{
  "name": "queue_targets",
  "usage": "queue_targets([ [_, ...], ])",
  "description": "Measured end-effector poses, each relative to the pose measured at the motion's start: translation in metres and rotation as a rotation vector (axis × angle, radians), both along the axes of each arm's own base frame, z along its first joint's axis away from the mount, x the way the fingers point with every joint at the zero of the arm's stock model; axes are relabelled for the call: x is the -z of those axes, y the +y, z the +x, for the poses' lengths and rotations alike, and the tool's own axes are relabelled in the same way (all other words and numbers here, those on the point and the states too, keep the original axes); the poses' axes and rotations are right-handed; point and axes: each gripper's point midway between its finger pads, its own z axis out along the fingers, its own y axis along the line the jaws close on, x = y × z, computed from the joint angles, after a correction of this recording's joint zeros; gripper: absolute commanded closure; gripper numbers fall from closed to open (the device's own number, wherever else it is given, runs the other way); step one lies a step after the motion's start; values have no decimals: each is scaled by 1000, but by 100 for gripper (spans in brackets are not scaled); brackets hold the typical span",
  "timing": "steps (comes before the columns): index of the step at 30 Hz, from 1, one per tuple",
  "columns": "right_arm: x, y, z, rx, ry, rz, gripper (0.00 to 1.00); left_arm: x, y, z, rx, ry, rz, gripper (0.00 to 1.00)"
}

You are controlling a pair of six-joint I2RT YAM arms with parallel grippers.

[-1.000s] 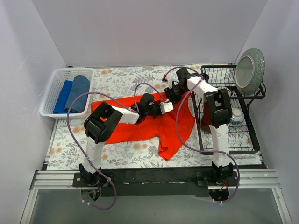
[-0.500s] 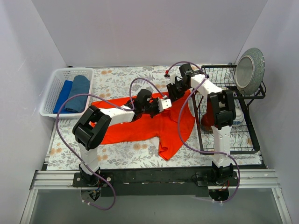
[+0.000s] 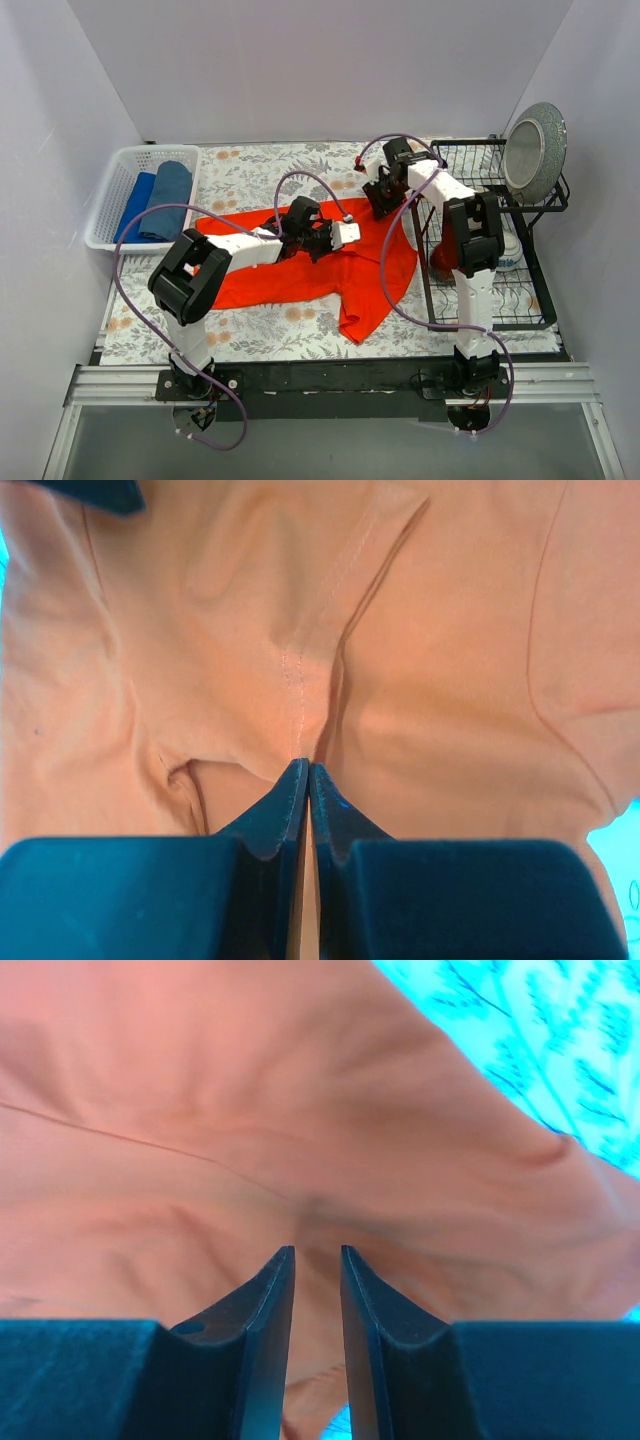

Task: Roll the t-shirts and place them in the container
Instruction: Fold the T-shirt at the center of the board.

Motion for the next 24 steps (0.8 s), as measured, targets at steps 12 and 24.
queue_targets([
  [12,6,-28,10,-8,-46,-163,65,0,34,4,-119,71,59,73],
  [24,-50,-33,-103,-341,-53,-31,57,-62,125,-15,-447,177,-6,65],
])
